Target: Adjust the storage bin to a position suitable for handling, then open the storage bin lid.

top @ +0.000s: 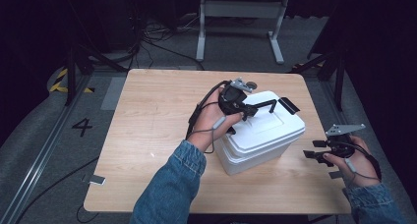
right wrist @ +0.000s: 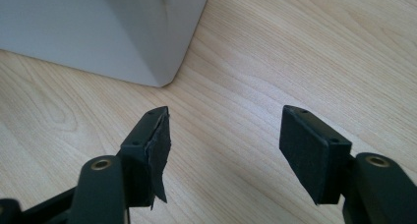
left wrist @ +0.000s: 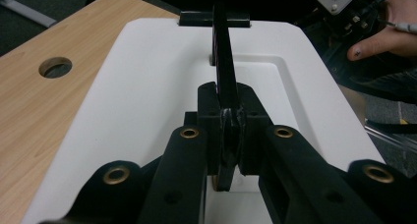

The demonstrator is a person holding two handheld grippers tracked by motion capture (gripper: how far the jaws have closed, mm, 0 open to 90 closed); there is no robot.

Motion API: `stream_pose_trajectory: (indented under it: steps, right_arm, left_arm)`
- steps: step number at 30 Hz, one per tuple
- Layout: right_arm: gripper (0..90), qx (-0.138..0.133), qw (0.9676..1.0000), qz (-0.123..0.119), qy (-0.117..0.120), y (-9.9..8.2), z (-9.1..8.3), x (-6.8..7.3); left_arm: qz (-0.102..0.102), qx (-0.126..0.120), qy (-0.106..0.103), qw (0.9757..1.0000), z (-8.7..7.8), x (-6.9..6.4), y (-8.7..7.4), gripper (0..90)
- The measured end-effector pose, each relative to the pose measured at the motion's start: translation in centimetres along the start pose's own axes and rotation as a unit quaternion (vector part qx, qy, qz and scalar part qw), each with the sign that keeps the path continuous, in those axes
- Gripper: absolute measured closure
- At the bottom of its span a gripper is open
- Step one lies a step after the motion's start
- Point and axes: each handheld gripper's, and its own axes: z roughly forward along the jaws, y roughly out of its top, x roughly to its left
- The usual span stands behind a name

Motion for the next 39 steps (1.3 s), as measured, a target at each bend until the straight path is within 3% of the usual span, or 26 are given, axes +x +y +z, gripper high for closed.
stream_pose_trajectory:
  steps: [24, 39]
  right_arm:
    - [37.1, 0.004, 1.0, 0.005, 0.003, -0.4, 0.3, -0.1]
    - [37.0, 0.007, 1.0, 0.001, 0.005, -0.1, 0.6, -0.2]
  left_arm:
    - [0.001, -0.056, -0.005, 0.9984, -3.5, -0.6, 1.0, 84.2]
    - [-0.009, -0.077, 0.028, 0.9966, -7.1, 0.1, 0.0, 84.3]
